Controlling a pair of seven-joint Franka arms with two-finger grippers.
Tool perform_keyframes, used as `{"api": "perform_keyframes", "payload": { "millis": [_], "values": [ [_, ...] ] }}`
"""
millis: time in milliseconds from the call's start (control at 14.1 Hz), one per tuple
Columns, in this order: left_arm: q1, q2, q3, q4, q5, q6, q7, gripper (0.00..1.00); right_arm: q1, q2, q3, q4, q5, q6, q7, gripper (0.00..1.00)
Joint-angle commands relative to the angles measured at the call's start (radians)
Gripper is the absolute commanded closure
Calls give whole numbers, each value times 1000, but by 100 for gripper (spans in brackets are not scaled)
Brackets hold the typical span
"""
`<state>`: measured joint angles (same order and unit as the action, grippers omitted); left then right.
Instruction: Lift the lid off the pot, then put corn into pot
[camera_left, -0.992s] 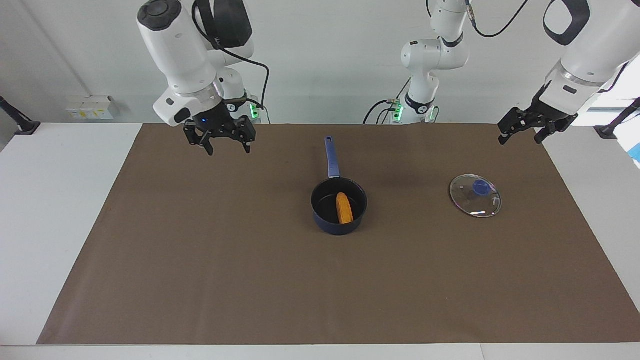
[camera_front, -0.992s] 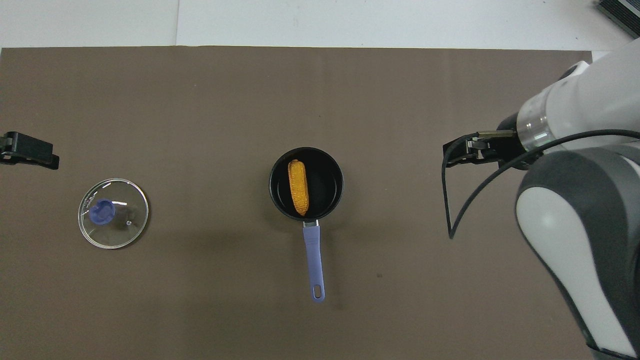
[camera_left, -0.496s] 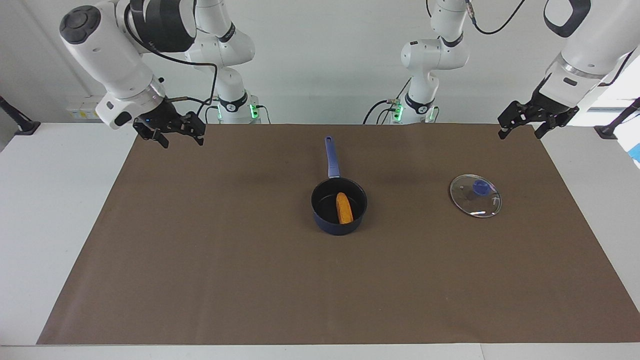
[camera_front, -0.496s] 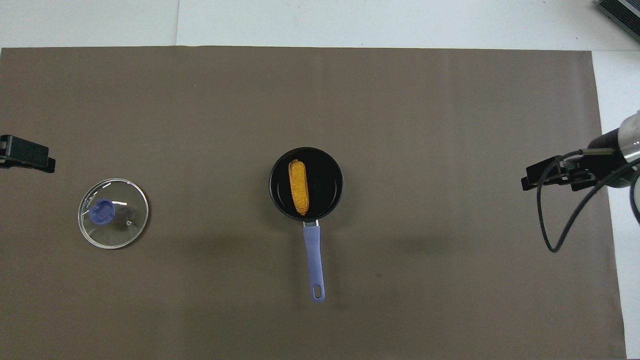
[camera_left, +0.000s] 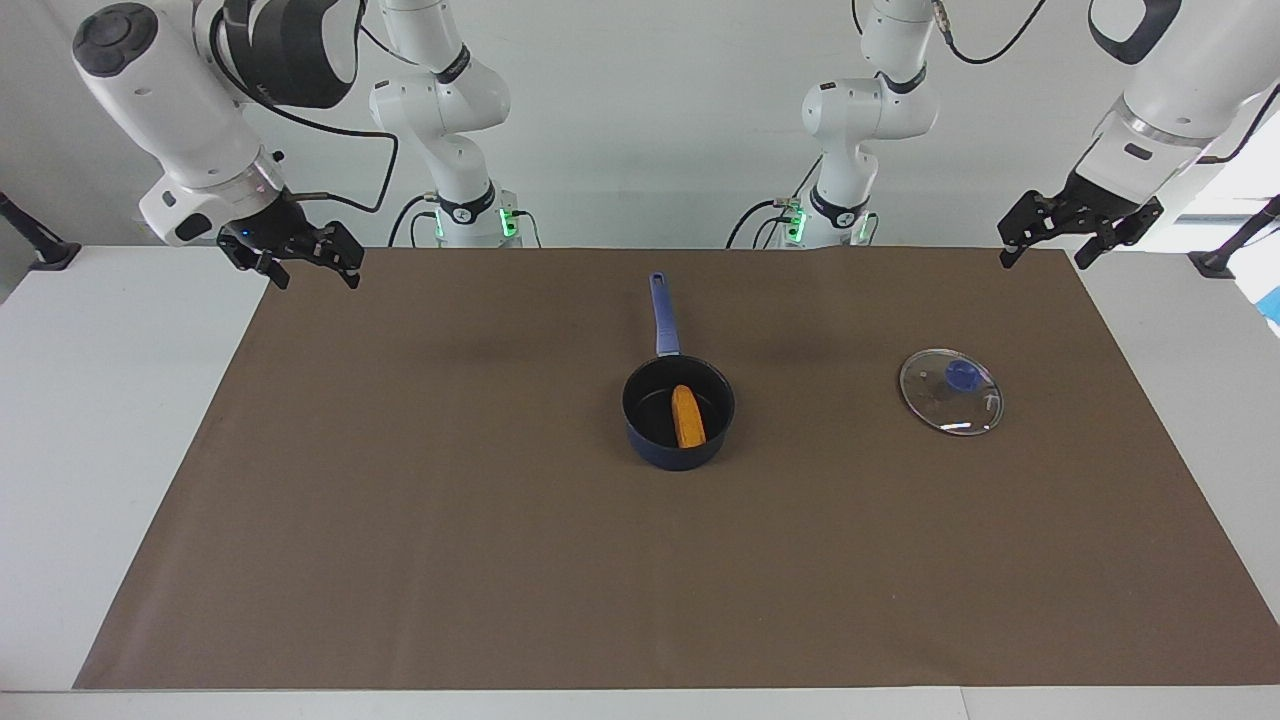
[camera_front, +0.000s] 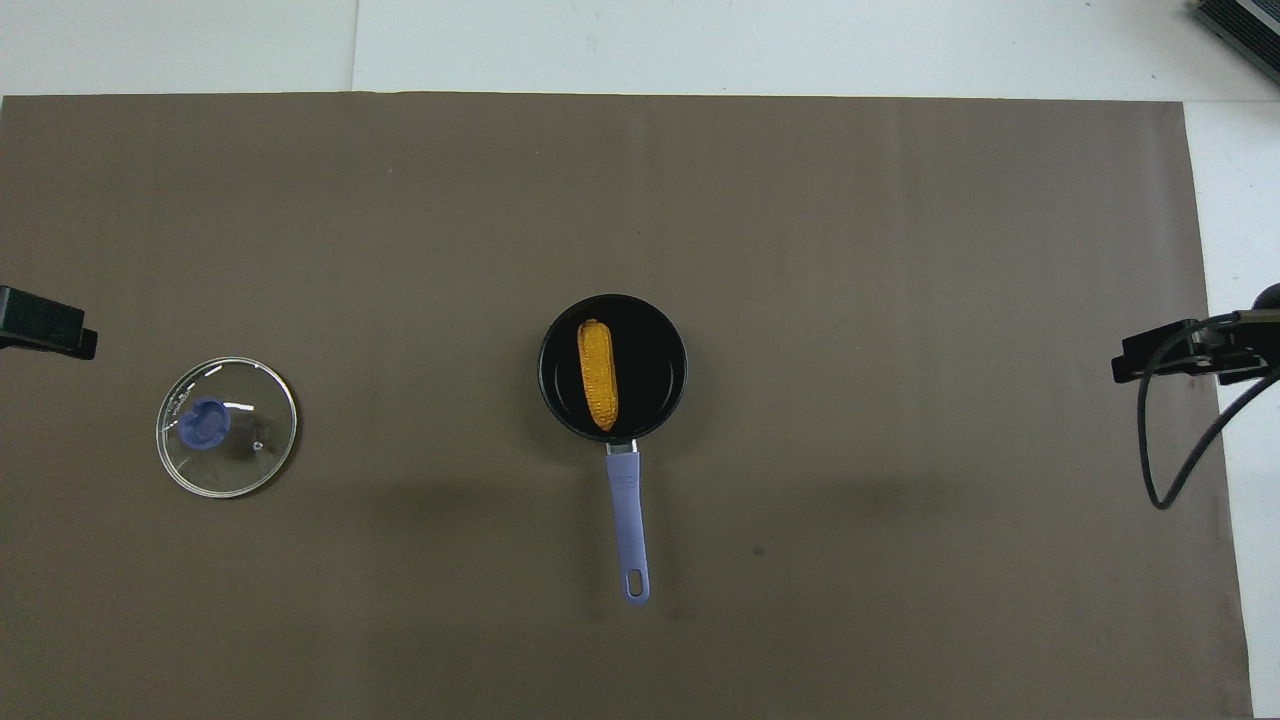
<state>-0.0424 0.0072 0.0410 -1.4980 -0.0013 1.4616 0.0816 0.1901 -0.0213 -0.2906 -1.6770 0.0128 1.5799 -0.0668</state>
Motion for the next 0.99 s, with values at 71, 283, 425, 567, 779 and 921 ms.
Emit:
{"api": "perform_keyframes", "payload": {
  "millis": [71,283,425,567,779,921],
  "values": [
    [-10,-21,-3,-1,6,-9,12,0,-1,-14,19,89,-30,-8,-10,0],
    [-10,-27,-3,-7,6,-10,12,0,0,-25,34,163,-13,-77,-10,0],
    [-10,-29,-4,-11,6,-10,13,0,2,-38,33,157,-13,-67,-14,0],
    [-10,-30,-4,-11,6,-12,12,0,3,-39,42,154,-14,-63,-8,0],
    [-10,-30,-4,-13,6,-12,10,0,5,-42,57,168,-20,-78,19,0],
    [-10,-29,-4,-11,6,-10,10,0,-39,-57,102,163,-16,-78,22,0]
  ]
}}
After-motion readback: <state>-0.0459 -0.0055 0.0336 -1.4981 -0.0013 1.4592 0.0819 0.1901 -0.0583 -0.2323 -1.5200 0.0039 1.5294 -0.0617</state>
